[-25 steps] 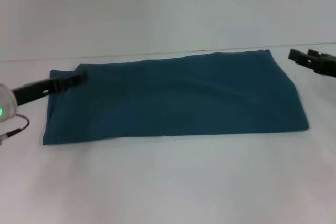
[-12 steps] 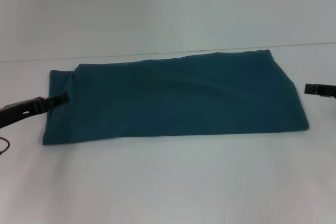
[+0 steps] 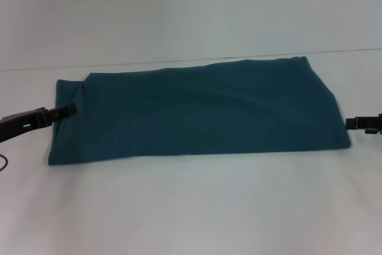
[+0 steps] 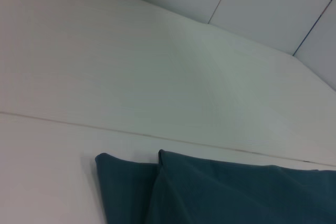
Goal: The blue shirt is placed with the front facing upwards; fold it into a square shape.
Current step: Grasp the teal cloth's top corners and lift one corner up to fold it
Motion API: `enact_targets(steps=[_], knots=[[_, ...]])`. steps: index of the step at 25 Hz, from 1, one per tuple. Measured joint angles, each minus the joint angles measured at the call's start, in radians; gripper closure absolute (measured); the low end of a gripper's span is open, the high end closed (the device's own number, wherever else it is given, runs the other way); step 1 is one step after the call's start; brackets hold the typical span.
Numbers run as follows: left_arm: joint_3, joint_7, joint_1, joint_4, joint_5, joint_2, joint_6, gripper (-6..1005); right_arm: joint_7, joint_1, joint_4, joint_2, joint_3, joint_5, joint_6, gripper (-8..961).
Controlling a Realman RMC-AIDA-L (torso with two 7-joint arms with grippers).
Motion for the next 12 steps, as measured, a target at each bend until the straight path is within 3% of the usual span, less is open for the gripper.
enact_targets(steps=[12], knots=[[0.035, -0.005, -0.011, 0.006, 0.001, 0.003, -0.013, 107, -0.011, 0.013, 0.038, 0.023, 0.000, -0.011, 0.063, 330]])
